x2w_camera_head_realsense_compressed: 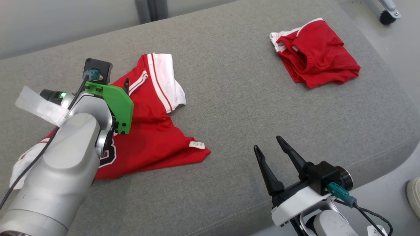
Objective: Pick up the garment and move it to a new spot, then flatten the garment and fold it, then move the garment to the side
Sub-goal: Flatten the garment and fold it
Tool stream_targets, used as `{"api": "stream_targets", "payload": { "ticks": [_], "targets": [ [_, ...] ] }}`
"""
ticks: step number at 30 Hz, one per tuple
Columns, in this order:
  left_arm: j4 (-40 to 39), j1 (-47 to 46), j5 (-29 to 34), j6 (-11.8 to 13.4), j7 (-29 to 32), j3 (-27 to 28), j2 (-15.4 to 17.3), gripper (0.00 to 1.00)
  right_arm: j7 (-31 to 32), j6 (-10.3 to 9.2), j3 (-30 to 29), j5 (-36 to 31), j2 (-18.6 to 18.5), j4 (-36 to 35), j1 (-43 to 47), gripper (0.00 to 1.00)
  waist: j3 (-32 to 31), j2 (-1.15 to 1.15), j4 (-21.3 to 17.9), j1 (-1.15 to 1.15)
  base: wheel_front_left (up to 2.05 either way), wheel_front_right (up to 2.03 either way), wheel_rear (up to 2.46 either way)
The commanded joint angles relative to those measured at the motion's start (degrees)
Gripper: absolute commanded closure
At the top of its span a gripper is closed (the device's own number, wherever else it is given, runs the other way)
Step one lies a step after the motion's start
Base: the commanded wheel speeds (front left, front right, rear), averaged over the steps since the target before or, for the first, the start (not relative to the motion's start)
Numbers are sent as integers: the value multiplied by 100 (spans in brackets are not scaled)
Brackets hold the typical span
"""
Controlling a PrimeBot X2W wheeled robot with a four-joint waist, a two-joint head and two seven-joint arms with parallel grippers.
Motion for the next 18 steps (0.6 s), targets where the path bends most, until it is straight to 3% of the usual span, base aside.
{"api": "stream_targets", "payload": {
  "ticks": [1,9,18],
  "targets": [
    [87,-188,55,-52,86,-48,16,0,-63,-5,5,48,3,26,-97,0,448,0,-437,0,0,0,0],
    [438,-640,164,-150,391,-207,7,0,-187,-5,75,233,5,112,-243,0,879,0,-779,0,0,0,0],
    [819,-1021,182,-6,529,-207,51,0,-231,-6,104,343,4,157,-327,0,1149,0,-953,0,0,0,0]
  ]
}}
